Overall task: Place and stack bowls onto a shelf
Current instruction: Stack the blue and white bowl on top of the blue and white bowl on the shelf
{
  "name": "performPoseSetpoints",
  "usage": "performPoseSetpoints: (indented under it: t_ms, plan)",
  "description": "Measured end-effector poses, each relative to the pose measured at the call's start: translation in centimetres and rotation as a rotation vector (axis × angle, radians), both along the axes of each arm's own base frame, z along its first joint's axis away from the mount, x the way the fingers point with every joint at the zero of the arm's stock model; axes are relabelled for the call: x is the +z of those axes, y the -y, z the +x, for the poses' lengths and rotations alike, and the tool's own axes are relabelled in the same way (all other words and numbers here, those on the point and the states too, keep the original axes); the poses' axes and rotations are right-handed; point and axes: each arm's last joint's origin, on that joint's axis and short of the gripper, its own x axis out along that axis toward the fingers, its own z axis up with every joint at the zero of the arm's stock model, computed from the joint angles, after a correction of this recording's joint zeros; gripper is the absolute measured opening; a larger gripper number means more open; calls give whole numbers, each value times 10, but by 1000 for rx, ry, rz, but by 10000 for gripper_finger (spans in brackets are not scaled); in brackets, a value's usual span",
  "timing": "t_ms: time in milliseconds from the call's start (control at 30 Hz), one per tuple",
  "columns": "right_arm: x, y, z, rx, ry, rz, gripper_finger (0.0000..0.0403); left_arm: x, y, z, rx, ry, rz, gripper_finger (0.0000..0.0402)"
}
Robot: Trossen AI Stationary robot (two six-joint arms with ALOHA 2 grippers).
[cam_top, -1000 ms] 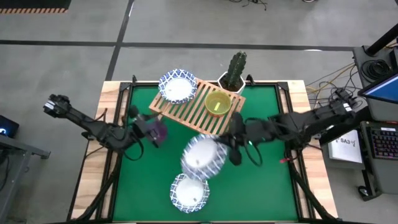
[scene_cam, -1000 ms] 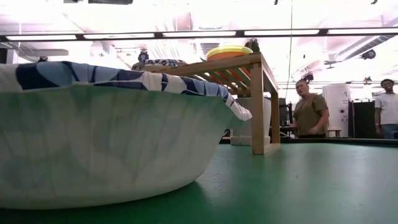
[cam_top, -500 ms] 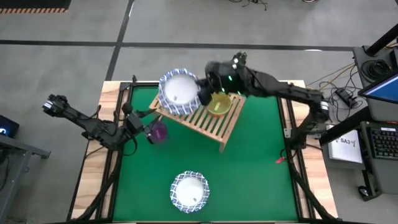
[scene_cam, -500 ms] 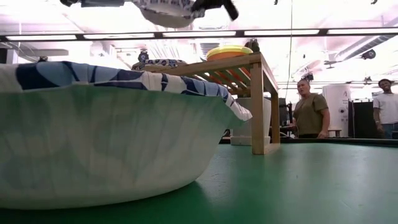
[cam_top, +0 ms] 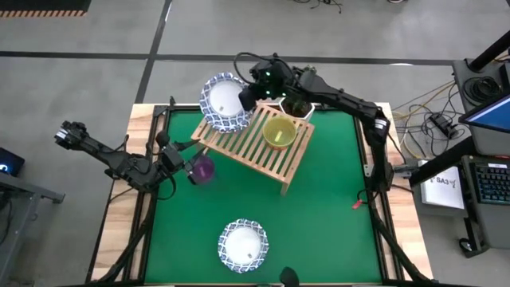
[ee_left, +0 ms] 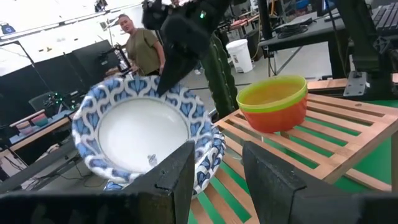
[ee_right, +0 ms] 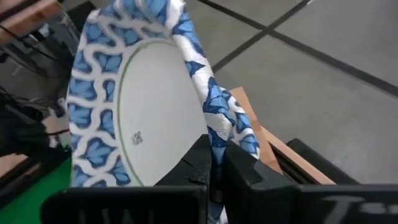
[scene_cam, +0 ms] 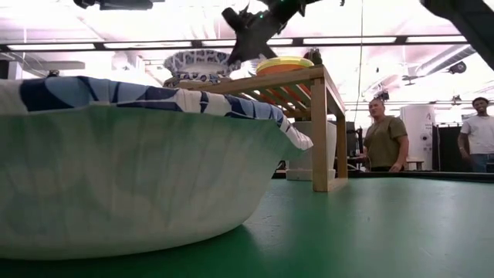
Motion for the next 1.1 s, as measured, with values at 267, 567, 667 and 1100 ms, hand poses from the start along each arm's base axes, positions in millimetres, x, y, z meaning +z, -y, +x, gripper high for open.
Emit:
performPoseSetpoints:
  t_ms: [267, 567, 667, 1100]
  plan:
    - [-8, 5, 7, -3, -23, -4, 66, 0, 0, 0, -1, 1, -1, 118]
    - [-3, 6, 2, -3, -18, -21, 131, 0, 0, 0, -2, 1, -1, 118]
    - [1, 5, 0, -1, -14, -32, 143, 0, 0, 0, -2, 1, -1, 118]
    - [13, 1, -10, -14, -44, -125, 59, 0, 0, 0, -2, -3, 1, 118]
